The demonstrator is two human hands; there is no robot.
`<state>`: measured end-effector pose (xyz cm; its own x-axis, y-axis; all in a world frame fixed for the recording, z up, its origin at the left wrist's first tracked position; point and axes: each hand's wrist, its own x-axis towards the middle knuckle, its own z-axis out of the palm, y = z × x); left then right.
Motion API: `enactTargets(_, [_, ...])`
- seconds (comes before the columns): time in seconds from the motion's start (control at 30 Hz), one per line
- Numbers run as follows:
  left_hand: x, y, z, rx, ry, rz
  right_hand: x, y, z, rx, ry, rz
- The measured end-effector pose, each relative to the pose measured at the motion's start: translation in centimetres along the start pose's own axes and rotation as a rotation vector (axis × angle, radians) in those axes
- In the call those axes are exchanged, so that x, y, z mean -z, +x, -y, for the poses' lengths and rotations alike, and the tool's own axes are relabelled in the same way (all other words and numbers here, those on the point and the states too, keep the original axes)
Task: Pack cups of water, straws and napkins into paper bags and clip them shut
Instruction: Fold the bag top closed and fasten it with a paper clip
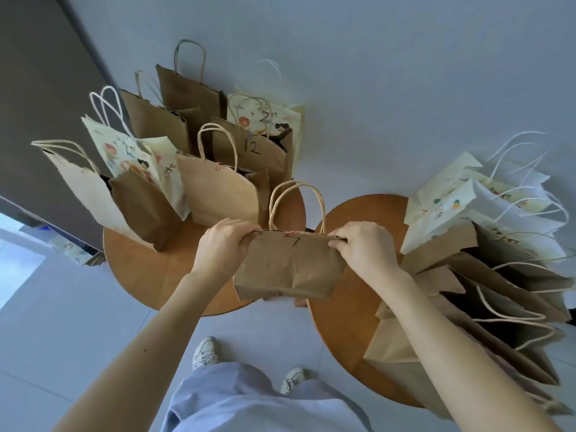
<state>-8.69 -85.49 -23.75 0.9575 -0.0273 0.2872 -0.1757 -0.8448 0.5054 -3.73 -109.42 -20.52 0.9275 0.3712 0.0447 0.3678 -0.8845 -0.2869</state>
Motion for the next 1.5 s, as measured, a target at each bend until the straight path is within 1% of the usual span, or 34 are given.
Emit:
enactTargets(0.13, [2.4,-0.2,4.6,-0.021,-0.005,0.024,-2.7,1.5,4.5,-0.039,0.020,0.003])
enactTargets(0.4, [6.8,2.8,14.9,-0.055,-0.012,0.114,-8.4,5.8,13.3,-0.150,0.090,-0.117])
enactTargets(0.47, [7.5,3.5,16.4,-0.073,-0.012,0.135,-9.5,6.4,14.6,-0.177,0.107,-0.120])
enactTargets(0.57, [7.8,4.2,18.2,-0.079,-0.004,0.157,-10.7,7.4,15.7,-0.164,0.110,-0.143])
enactTargets(0.77, [7.3,4.5,21.5,-0.029,0.007,0.201,-13.3,8.9,17.4,-0.189,0.157,-0.202])
enactTargets(0.9, [6.9,4.2,22.6,-0.012,0.009,0.266,-14.9,8.9,17.7,-0.226,0.196,-0.205])
enactTargets(1.0, [6.5,3.9,23.0,-0.051,0.023,0.248,-15.4,8.8,17.9,-0.248,0.216,-0.216])
enactTargets(1.13, [6.8,3.9,23.0,-0.066,0.070,0.216,-15.5,8.6,18.1,-0.270,0.220,-0.119])
enactTargets(1.23, [7.6,3.9,22.1,-0.014,0.088,0.316,-15.3,7.8,18.9,-0.292,0.169,-0.115])
enactTargets(1.3, [8.4,3.8,21.4,0.029,0.102,0.343,-14.6,7.5,19.6,-0.311,0.148,-0.109])
enactTargets(1.4, [9.9,3.1,20.2,0.046,0.119,0.321,-13.0,6.8,20.3,-0.359,0.144,-0.040])
enactTargets(1.5, [11.7,1.7,18.8,0.040,0.112,0.272,-10.8,5.4,21.2,-0.354,0.172,-0.055])
